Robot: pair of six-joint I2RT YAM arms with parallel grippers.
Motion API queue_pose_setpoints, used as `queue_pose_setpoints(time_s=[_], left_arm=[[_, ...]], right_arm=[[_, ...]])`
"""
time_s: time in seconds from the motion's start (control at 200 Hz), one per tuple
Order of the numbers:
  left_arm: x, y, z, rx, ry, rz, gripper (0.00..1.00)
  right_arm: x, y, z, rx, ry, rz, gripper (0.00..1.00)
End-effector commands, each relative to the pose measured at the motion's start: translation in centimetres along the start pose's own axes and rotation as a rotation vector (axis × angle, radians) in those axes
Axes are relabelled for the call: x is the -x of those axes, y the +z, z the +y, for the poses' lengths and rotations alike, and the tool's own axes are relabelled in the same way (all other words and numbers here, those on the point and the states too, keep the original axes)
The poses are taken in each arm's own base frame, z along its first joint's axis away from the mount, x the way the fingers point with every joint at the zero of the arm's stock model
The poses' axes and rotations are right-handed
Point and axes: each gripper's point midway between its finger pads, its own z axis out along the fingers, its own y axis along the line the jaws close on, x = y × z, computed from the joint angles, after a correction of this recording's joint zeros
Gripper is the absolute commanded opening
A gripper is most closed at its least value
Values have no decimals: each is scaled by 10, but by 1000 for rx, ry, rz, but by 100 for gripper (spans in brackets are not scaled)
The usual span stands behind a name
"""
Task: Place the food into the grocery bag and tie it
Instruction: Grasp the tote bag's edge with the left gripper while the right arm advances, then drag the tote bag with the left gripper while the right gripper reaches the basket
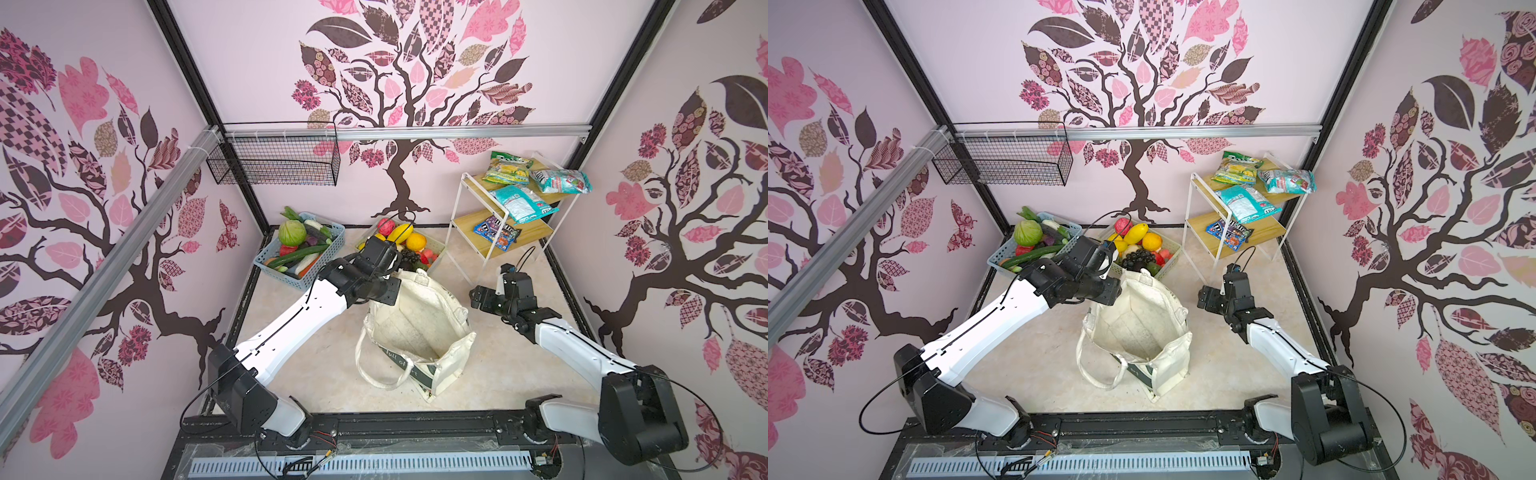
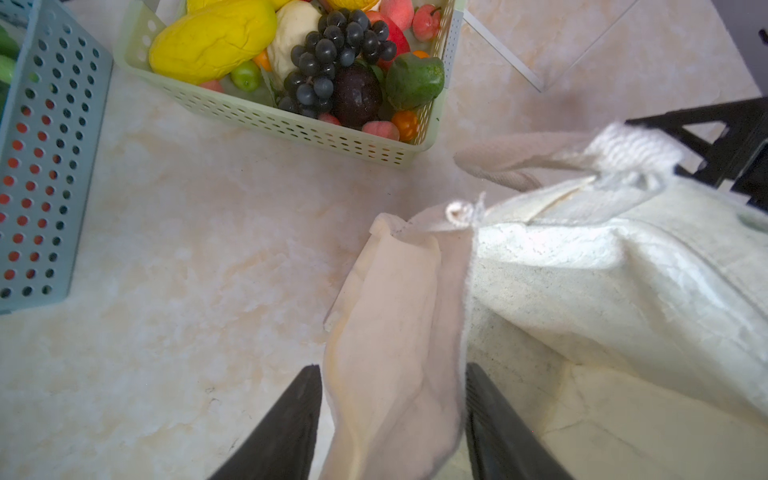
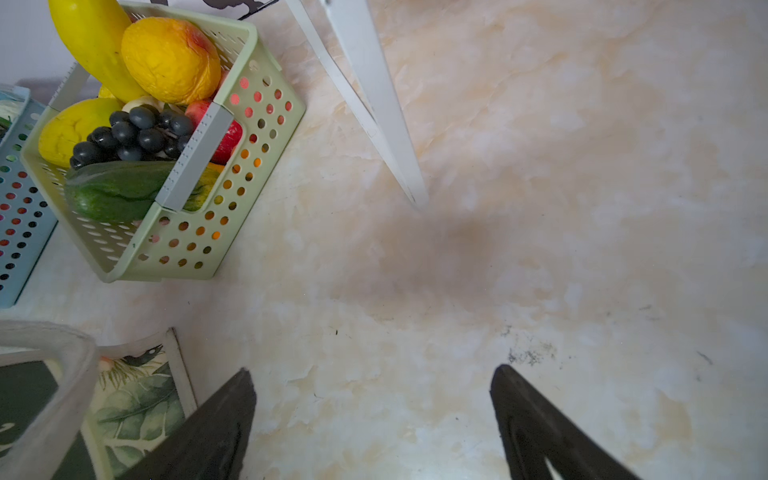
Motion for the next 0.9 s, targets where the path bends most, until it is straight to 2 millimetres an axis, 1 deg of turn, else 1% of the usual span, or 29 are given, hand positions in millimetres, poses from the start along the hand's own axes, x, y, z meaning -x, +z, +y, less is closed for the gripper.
queue_pose_setpoints(time_s=[0.0,0.05,0.165,0.24,0.315,0.385,0.52,0.66,0.73,0.81,0.895], left_arm=[[18,-3,-2,4,-26,-51,46],[19,-1,-1,12,-37,-51,40],[19,4,0,25,-56,-49,22],[22,5,3,40,-68,-59,19],[24,5,9,53,-91,-69,7],[26,5,18,45,-130,-74,1],[28,0,38,16,-208,-89,0],[21,-9,57,22,-243,-84,0],[14,-13,75,46,-280,-78,0],[5,-17,102,72,-341,-74,0],[0,-23,125,87,-394,-85,0]], right_arm=[[1,2,2,-1,8,11,91],[0,1,2,-2,14,15,91],[2,-3,5,4,25,22,90],[4,-7,6,4,31,19,89],[6,-10,8,10,38,13,89],[6,-12,10,20,42,11,88],[5,-12,12,33,44,17,87],[4,-13,15,48,44,24,86],[3,-12,15,52,40,29,86],[2,-13,17,61,37,32,86],[1,-13,23,79,18,39,86]])
